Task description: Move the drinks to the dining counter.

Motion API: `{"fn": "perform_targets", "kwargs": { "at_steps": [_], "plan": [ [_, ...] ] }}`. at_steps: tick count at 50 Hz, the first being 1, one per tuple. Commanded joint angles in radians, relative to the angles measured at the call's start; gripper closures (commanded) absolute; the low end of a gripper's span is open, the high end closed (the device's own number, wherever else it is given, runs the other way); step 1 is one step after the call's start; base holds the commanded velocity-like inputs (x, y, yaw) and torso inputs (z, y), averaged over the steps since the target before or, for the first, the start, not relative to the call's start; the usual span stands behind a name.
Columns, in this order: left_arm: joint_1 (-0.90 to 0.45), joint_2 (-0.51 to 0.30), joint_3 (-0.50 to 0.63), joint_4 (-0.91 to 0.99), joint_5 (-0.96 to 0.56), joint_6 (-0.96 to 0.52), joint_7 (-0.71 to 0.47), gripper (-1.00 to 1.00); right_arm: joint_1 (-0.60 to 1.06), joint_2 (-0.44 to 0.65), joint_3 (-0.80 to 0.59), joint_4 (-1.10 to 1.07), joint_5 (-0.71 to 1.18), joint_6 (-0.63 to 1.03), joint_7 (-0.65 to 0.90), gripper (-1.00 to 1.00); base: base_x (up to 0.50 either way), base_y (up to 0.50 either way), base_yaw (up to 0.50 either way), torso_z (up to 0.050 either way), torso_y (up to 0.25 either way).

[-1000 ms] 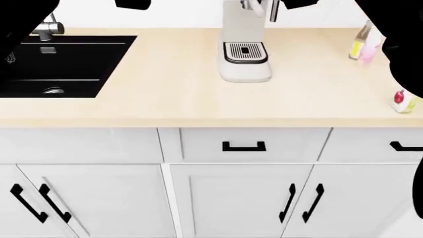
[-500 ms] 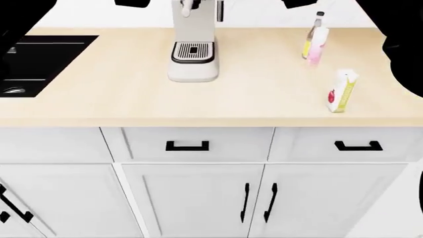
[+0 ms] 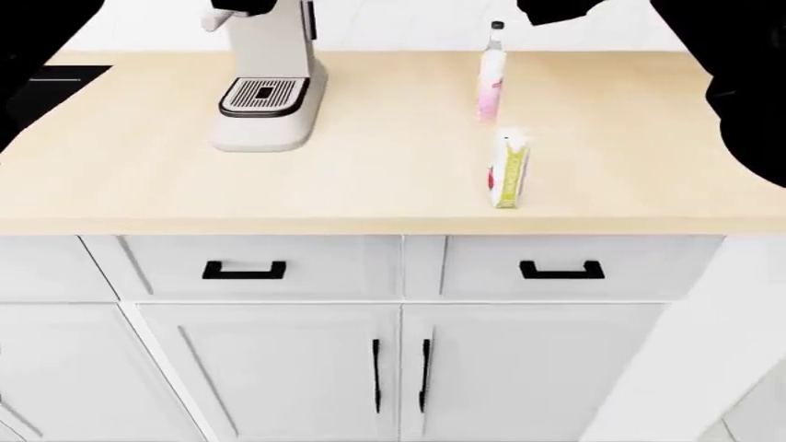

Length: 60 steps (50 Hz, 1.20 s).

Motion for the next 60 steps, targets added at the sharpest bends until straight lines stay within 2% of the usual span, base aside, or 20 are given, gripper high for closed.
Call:
{"fn": "perform_targets", "kwargs": {
  "at_steps": [1, 21, 34, 60],
  "plan": [
    [-0.003, -0.006, 0.003, -0.003, 0.002, 0.004, 0.002, -1.00, 0.002, 0.006, -0.010, 0.002, 0.010, -0.008, 0.004, -1.00, -0.01, -0.50, 0.00, 0.000, 0.000],
    [0.000, -0.014, 0.006, -0.006, 0.011, 0.014, 0.011, -1.00, 0.006, 0.015, -0.028, -0.006, -0.001, -0.034, -0.007, -1.00, -0.01, -0.49, 0.00, 0.000, 0.000],
    [-0.003, -0.016, 0.010, -0.008, 0.015, 0.017, 0.017, -1.00, 0.025, 0.023, -0.059, -0.012, -0.023, -0.038, -0.040, -1.00, 0.00, -0.02, 0.00, 0.000, 0.000],
    [-0.009, -0.023, 0.018, -0.005, 0.014, 0.025, 0.017, -1.00, 0.016, 0.039, -0.061, -0.021, -0.021, -0.070, -0.036, -1.00, 0.46, 0.00, 0.00, 0.000, 0.000]
  ]
}}
